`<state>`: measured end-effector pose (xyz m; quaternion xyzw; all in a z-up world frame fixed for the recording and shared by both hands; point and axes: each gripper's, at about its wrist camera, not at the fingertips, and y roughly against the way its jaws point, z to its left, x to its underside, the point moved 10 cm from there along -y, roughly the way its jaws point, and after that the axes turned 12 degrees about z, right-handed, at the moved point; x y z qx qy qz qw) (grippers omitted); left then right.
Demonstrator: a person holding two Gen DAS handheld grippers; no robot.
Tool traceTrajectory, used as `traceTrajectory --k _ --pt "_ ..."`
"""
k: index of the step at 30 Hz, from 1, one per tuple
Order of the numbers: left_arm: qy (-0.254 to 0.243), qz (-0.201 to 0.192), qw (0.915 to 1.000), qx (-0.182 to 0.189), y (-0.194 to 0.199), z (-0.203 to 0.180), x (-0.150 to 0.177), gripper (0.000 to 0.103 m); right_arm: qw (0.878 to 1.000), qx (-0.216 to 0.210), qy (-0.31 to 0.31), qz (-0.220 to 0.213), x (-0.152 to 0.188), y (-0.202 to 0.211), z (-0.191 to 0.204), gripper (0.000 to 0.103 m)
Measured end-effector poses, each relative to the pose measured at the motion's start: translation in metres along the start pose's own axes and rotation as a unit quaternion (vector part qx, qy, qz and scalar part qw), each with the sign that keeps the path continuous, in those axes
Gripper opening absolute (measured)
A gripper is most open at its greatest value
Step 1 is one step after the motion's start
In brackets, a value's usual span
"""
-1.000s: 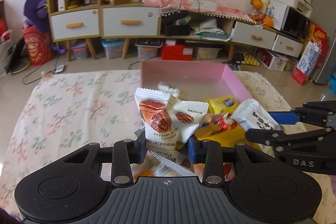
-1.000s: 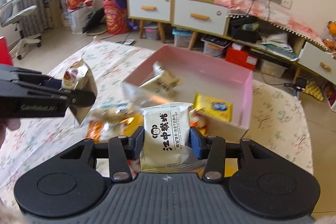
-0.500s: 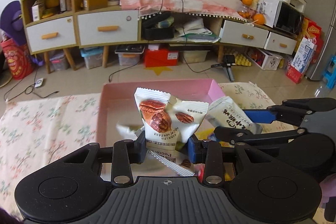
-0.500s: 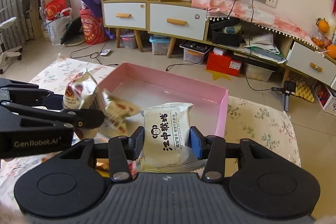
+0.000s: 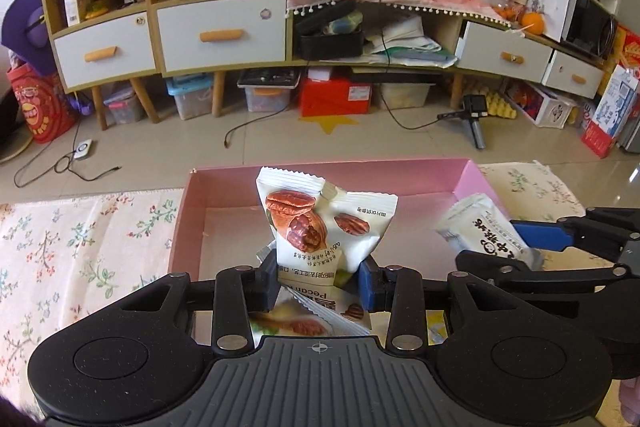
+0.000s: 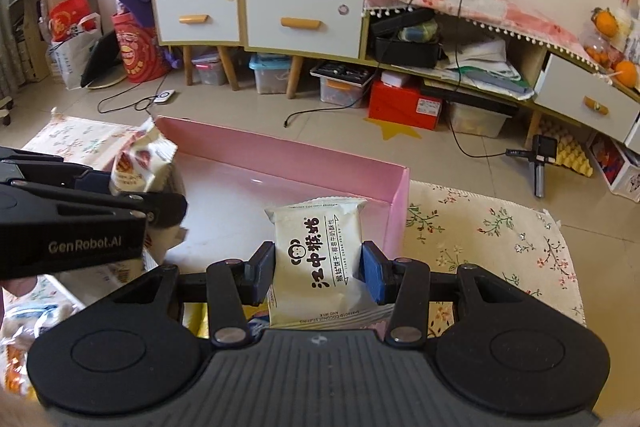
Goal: Organize snacks
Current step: 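Carry both packets into the pink box and open both grippers, then withdraw both grippers from the box toward the remaining snacks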
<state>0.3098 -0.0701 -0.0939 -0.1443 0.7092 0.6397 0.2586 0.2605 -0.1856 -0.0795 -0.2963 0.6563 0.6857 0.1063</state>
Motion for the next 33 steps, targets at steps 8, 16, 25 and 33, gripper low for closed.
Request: traceTrajectory --k 8,16,25,33 --pt "-0.017 -0.03 0.9993 -0.017 -0.004 0.001 -0.007 0.056 1.0 0.004 -0.017 -0.014 -0.006 -0.002 -0.007 0.06" --pt "-0.015 -0.051 0.9984 -0.018 0.016 0.001 -0.008 0.08 0.999 0.02 -0.011 -0.026 -0.01 0.013 -0.011 0.075" --pt "-0.019 -0.054 0.9983 -0.012 0.048 0.001 0.007 0.088 0.999 0.021 -0.008 -0.03 0.001 0.038 -0.008 0.086" --pt "-0.019 -0.053 0.9984 -0.006 0.079 0.002 0.028 0.094 0.999 0.021 0.008 -0.035 0.015 0.064 0.005 0.094"
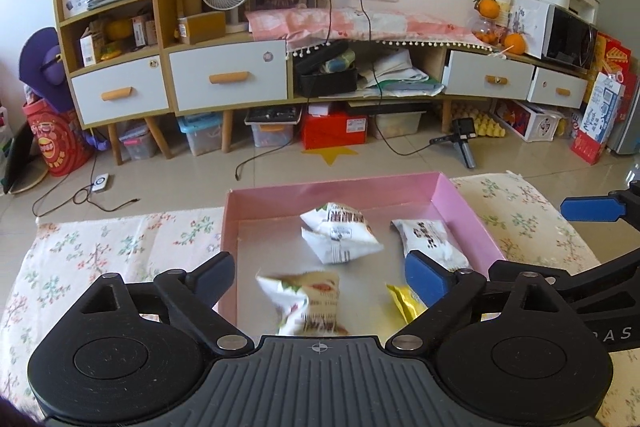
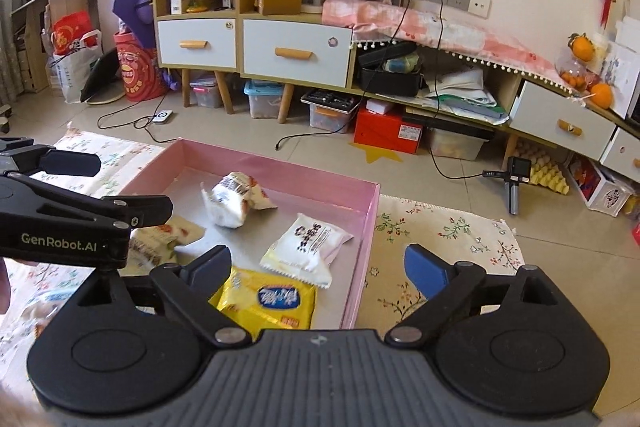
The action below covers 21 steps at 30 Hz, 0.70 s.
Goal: Organize snacks
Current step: 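Withdraw both grippers from the box toward the remaining snacks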
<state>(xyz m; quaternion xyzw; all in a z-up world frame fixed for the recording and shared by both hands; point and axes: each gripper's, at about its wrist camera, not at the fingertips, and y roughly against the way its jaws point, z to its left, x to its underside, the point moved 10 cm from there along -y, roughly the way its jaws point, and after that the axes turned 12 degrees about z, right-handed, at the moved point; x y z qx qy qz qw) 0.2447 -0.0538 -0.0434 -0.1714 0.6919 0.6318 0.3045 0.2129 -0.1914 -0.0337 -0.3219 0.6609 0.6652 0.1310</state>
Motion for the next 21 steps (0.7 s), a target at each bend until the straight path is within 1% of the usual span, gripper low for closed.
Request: traceTrajectory --k 6,15,21 --pt "0.006 0.007 1.0 0.003 0.019 0.002 0.02 0.097 1.0 -0.002 -0.004 0.004 0.014 0.016 0.006 0.097" --pt "0.006 0.021 0.9998 0.005 0.044 0.008 0.053 0.098 1.0 -0.013 -0.006 0.011 0.038 0.037 0.021 0.101" --pt "0.012 0.029 0.9994 0.014 0.058 0.01 0.076 0.1 1.0 -0.018 -0.006 0.02 0.052 0.048 0.031 0.103"
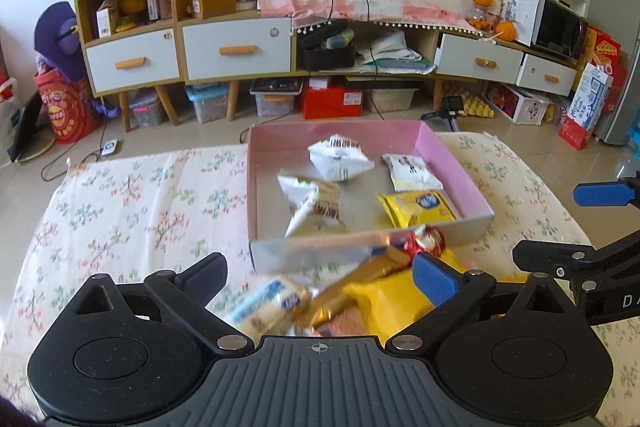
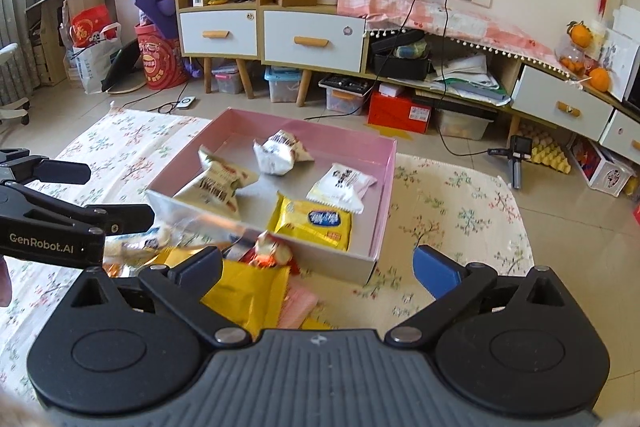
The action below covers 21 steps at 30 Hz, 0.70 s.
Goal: Organize snacks
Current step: 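Withdraw both grippers from the box toward the remaining snacks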
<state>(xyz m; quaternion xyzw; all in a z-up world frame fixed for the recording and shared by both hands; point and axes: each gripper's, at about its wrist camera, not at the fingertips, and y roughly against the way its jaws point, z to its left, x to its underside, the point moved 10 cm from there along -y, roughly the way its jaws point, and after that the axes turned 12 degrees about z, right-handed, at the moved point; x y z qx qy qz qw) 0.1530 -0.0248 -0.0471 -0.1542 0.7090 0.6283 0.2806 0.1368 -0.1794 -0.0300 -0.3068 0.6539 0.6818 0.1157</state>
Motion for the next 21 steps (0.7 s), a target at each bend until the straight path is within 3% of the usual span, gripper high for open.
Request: traceTrajectory --k 11,21 --pt "-0.01 0.016 0.9997 0.018 0.009 0.003 0.037 0.101 1.0 -0.018 0.02 0.002 0.026 0.01 0.023 0.103" --pt "-0.078 0.014 0.9966 0.022 0.001 0.013 0.069 0.101 0.998 -0.017 0.054 0.013 0.061 0.001 0.034 0.103"
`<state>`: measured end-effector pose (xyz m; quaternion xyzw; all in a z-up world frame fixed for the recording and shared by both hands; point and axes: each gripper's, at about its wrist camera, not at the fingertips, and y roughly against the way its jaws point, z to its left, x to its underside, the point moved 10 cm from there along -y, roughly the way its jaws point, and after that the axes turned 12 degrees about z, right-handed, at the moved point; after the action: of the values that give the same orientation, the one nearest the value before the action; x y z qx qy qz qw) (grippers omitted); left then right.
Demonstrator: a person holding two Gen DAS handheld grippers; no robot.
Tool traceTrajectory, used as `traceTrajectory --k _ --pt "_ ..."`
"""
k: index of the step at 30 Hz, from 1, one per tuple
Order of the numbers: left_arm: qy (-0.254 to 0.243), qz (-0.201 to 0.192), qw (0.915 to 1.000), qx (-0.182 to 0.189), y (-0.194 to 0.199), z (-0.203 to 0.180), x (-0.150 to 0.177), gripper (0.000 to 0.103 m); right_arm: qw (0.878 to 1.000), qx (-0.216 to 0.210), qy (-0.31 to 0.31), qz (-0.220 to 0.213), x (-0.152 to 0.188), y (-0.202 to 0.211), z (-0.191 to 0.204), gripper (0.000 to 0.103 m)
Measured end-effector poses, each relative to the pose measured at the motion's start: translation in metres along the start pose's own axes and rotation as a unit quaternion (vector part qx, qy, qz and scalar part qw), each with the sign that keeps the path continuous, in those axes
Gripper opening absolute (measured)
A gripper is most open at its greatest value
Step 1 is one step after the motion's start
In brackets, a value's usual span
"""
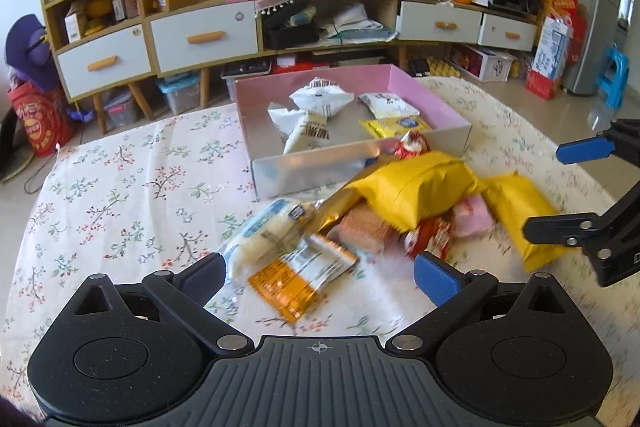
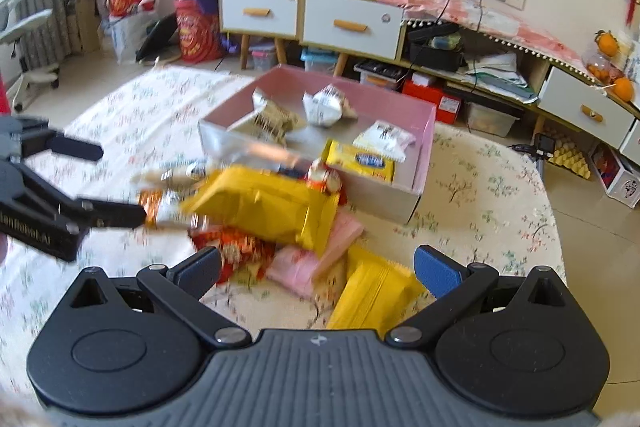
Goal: Organize snacks
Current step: 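Withdraw both grippers from the box toward the remaining snacks, then grasp the orange-labelled packet with the left gripper while the right gripper grasps the yellow pack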
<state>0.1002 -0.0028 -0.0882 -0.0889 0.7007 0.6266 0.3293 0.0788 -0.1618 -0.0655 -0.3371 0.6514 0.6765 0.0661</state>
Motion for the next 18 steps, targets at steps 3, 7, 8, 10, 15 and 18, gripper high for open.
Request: traceTrajectory --k 3,7,8,10,15,18 --pt "-0.018 -0.002 0.9998 0.004 -0.006 0.005 0.007 0.101 1.0 0.01 0.004 0.004 0.011 -0.003 0.0 0.103" --pt "-0.051 -0.004 0.9987 0.006 -0.015 0.008 0.014 0.101 1.0 0.028 -0.003 0.001 0.022 -0.006 -0.005 0.103" --pt "-0.059 -0.006 0.9982 0.006 -0.017 0.008 0.015 0.101 0.999 0.032 -0.004 0.001 0.023 -0.008 -0.007 0.103" --pt "-0.078 -0.009 0.9969 0.007 -0.021 0.007 0.015 0.101 0.999 0.037 -0.009 0.006 0.026 -0.011 -0.01 0.103" --pt "-0.133 -0.016 0.9908 0.015 -0.026 -0.002 0.009 0.097 0.998 0.045 -0.024 0.028 0.035 -0.022 -0.018 0.103" --pt "-0.144 -0.011 0.9892 0.024 -0.032 -0.006 0.003 0.087 0.998 0.044 -0.031 0.034 0.037 -0.024 -0.019 0.103"
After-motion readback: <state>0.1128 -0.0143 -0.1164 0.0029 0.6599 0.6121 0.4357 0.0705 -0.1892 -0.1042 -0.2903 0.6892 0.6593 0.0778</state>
